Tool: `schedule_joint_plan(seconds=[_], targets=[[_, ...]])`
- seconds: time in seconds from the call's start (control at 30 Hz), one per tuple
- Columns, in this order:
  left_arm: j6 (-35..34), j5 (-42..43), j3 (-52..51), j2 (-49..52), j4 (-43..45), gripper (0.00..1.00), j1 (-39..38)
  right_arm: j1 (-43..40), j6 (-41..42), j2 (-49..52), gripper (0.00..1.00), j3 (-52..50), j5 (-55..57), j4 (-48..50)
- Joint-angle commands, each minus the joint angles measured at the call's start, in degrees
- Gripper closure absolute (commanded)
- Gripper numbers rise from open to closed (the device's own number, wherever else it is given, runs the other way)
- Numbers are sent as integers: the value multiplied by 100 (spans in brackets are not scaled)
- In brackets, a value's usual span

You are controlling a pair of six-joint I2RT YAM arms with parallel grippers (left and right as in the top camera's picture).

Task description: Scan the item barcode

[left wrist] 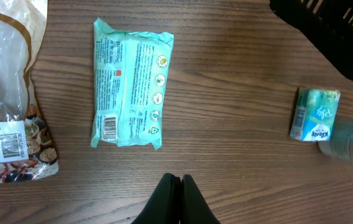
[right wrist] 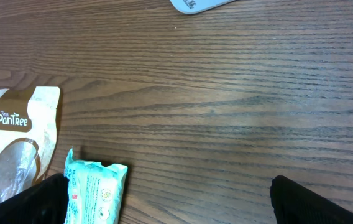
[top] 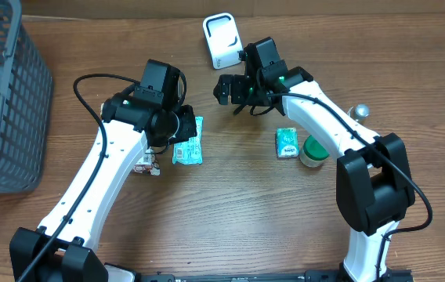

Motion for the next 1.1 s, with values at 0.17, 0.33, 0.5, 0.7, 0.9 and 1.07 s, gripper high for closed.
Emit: schedule_joint_plan(seconds=[0.17,0.33,0.5,0.7,0.9,1.07], targets=[[20,-142,-20,48,55,96,-42,-28,26,-11,0,-20,-52,63],[22,-238,-20,48,68,96,-42,-26,28,-11,0,-20,-55,52],[24,-302,-20,105,116,96,-42,-28,26,-9,0,-20,-50,-216],[24,-313,-20,522,146,96,-83,-33,24,-7,0,-20,-28,-219],[293,-190,-20,1115,354,96,-160,-33,24,-7,0,-20,-28,-219],[433,-144,-17,1320,387,96,-160,-33,24,-7,0,-20,-28,-219]])
